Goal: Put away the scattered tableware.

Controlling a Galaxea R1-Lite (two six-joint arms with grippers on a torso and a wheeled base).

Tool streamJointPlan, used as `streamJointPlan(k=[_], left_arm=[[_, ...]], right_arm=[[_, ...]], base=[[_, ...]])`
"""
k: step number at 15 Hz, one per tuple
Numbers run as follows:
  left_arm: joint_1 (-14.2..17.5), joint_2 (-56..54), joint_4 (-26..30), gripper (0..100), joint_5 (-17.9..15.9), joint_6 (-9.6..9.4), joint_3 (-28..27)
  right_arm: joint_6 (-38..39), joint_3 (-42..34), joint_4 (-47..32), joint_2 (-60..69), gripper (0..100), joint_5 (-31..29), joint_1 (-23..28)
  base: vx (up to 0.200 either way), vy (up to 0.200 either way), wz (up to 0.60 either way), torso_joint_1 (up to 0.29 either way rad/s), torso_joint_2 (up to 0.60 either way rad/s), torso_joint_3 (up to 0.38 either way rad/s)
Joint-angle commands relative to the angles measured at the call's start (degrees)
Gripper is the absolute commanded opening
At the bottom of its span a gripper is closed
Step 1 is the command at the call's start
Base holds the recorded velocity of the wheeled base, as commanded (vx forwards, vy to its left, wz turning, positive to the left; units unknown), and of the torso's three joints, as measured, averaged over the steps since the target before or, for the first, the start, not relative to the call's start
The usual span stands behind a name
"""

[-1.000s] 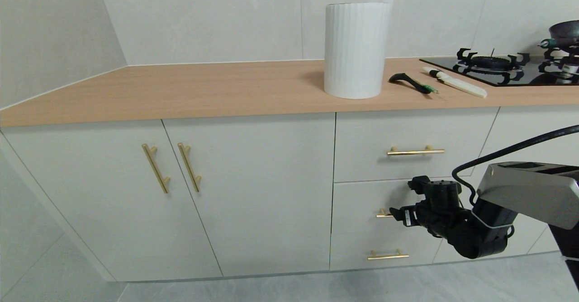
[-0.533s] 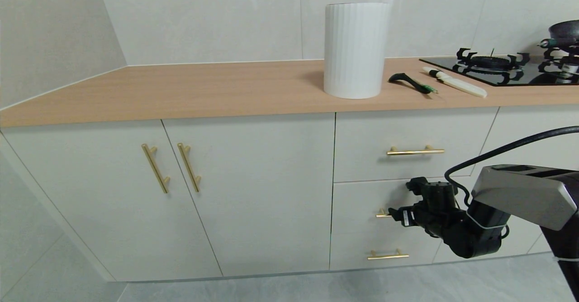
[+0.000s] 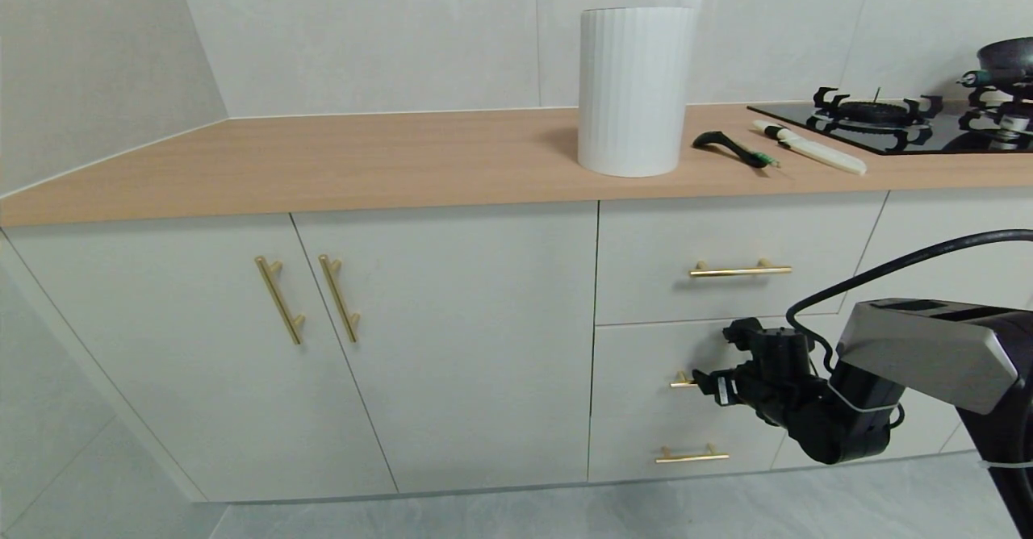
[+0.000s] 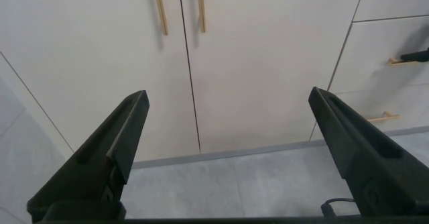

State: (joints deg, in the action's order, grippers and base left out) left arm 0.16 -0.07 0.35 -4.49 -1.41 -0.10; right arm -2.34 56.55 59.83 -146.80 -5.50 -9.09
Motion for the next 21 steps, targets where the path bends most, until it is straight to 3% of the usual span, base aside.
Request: streamJointPlan(k=[1, 7, 11, 14, 16, 18, 19, 21], left_arm=[[0.02, 0.07, 0.0, 100, 0.0, 0.01, 0.01], [0.02, 0.07, 0.0, 100, 0.0, 0.01, 0.01], [0.02, 0.07, 0.0, 100, 0.0, 0.01, 0.01], [0.02, 0.07, 0.0, 100, 0.0, 0.01, 0.01], [0.02, 0.07, 0.0, 100, 0.0, 0.01, 0.01], [0.02, 0.07, 0.0, 100, 0.0, 0.01, 0.01], [0.02, 0.07, 0.0, 100, 0.0, 0.01, 0.01], [0.02, 0.07, 0.0, 100, 0.0, 0.01, 0.01]], right_arm=[[-0.12, -1.18, -0.68, 0.2, 100, -0.04, 0.31], [-0.65, -3.82, -0.68, 1.16, 100, 0.14, 0.31], [-1.18, -11.64, -2.44, 8.81, 100, 3.21, -0.22], [-1.35, -17.0, -7.89, 18.3, 100, 4.71, -0.31], [-1.88, -21.84, -16.77, 32.01, 100, 7.7, -0.31], [-1.79, -21.4, -23.18, 38.61, 100, 8.49, -0.93], [-1.7, -19.11, -30.56, 44.41, 100, 8.49, -2.33], [-1.7, -18.06, -32.76, 47.92, 100, 8.49, -3.91]], base=[[0.0, 0.0, 0.0, 0.0, 0.0, 0.0], [0.0, 0.0, 0.0, 0.0, 0.0, 0.0], [0.0, 0.0, 0.0, 0.0, 0.0, 0.0], [0.0, 0.0, 0.0, 0.0, 0.0, 0.0], [0.0, 0.0, 0.0, 0.0, 0.0, 0.0], [0.0, 0.0, 0.0, 0.0, 0.0, 0.0], [0.0, 0.0, 0.0, 0.0, 0.0, 0.0], [0.0, 0.0, 0.0, 0.0, 0.0, 0.0]])
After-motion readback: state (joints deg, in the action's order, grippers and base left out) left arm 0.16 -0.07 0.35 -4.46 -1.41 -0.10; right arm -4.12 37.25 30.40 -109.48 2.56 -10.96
